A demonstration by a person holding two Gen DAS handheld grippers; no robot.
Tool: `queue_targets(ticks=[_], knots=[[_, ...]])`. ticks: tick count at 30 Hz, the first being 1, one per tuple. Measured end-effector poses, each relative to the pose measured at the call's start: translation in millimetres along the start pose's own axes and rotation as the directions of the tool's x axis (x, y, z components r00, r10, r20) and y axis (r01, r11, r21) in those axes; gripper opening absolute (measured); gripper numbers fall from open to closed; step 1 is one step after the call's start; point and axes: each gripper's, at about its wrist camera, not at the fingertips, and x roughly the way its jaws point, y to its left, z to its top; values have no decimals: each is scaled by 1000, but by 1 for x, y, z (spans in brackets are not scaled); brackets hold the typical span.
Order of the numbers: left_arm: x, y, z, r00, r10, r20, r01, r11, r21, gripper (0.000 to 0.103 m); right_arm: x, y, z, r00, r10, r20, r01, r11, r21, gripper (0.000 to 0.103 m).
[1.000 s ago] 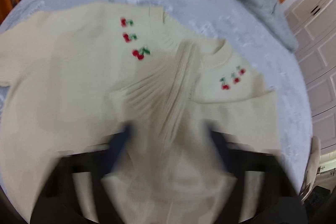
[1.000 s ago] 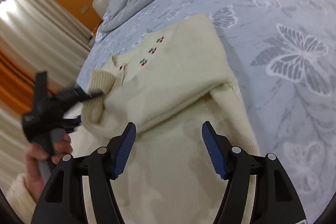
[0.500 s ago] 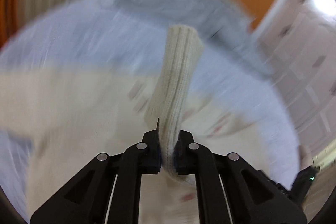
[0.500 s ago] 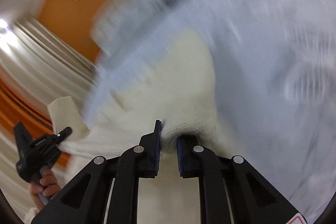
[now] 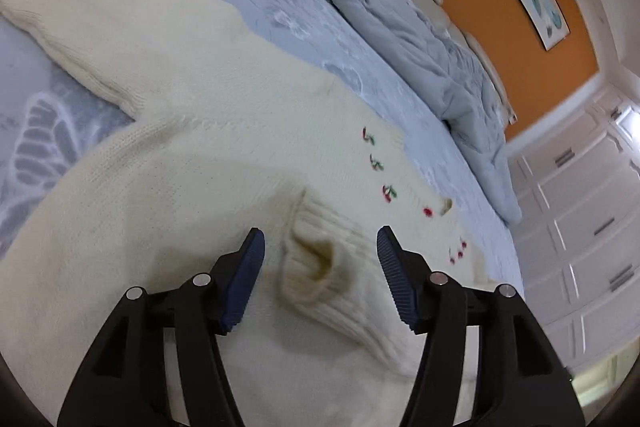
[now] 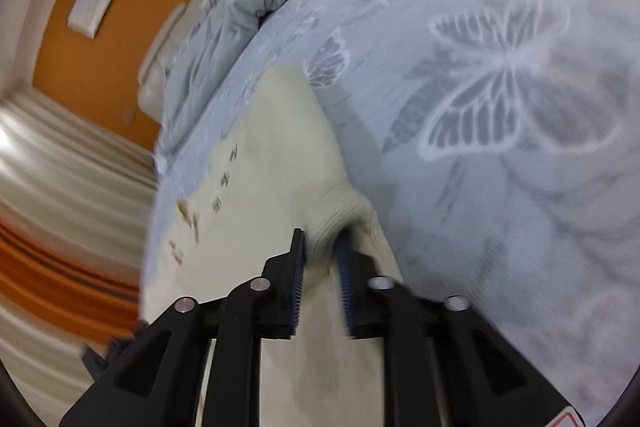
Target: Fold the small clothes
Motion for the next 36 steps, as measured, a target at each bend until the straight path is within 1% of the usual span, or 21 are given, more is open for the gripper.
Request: queue_targets(ticks=[3, 6, 8, 9, 12, 15, 17, 18, 19, 20, 21, 23, 24, 26, 27, 28, 29, 30, 32, 33, 36], knots=[[5, -14, 6, 1000, 19, -22, -17, 997, 76, 53, -32, 17, -8, 994, -84, 75, 92, 989, -113, 33], [17, -21, 15, 996, 16, -85, -9, 997, 78, 24, -30, 38, 6, 986, -120, 113, 140, 970, -200, 57], [22, -27, 22, 995, 11, -101, -2, 996, 89, 19, -12, 52, 24, 987, -125, 102, 147, 955, -256, 57], [18, -36, 25, 996, 2, -89, 9, 992, 124, 16, -4, 58, 34, 987, -133, 96, 155, 947, -283, 54], [1, -72, 46, 997, -68, -22, 71, 968, 242, 14, 16, 80, 56, 992, -94, 85, 117, 935, -335, 12], [-19, -93, 74, 987, -134, 85, 103, 951, 293, 13, 12, 100, 58, 993, 0, 120, 43, 934, -355, 12], [-10, -83, 83, 992, -80, 100, 50, 960, 276, 13, 28, 99, 51, 995, -26, 95, 60, 925, -376, 12], [8, -69, 83, 998, -6, 62, -10, 967, 253, 14, 47, 92, 48, 995, -85, 50, 98, 921, -376, 12], [31, -51, 77, 997, 78, 1, -76, 971, 225, 14, 68, 81, 46, 987, -158, -14, 142, 919, -367, 0], [45, -38, 71, 990, 132, -46, -119, 969, 217, 14, 84, 65, 45, 978, -201, -48, 173, 922, -347, 0], [63, -23, 60, 977, 197, -84, -174, 958, 227, 15, 78, 58, 48, 989, -150, -17, 136, 938, -319, 0], [58, -16, 51, 989, 148, -16, -140, 964, 228, 17, 74, 61, 55, 988, -151, -32, 137, 954, -265, 0], [58, -12, 49, 992, 129, -7, -125, 973, 196, 17, 68, 70, 55, 990, -143, -7, 135, 950, -282, 5], [61, -7, 48, 995, 103, -3, -101, 980, 170, 18, 57, 94, 50, 994, -97, 52, 109, 916, -386, 5], [62, -7, 49, 995, 97, -3, -95, 981, 167, 18, 59, 99, 49, 992, -104, 67, 123, 898, -423, 5], [63, -6, 48, 996, 91, -2, -89, 982, 165, 18, 78, 94, 51, 981, -192, 42, 191, 878, -438, 4], [58, -2, 48, 996, 84, 0, -83, 983, 163, 18, 93, 84, 55, 969, -246, -4, 222, 880, -419, 0], [60, -2, 49, 997, 82, 1, -81, 983, 165, 18, 97, 72, 59, 976, -217, -26, 191, 906, -378, 0], [60, 0, 47, 997, 81, 3, -81, 983, 168, 18, 78, 71, 68, 978, -208, 14, 204, 937, -283, 0], [59, 1, 47, 997, 77, 4, -77, 983, 165, 18, 66, 74, 67, 981, -190, 38, 193, 944, -267, 10], [47, 11, 45, 999, 50, 4, -50, 988, 147, 18, 29, 79, 45, 989, -127, 76, 144, 949, -281, 11]])
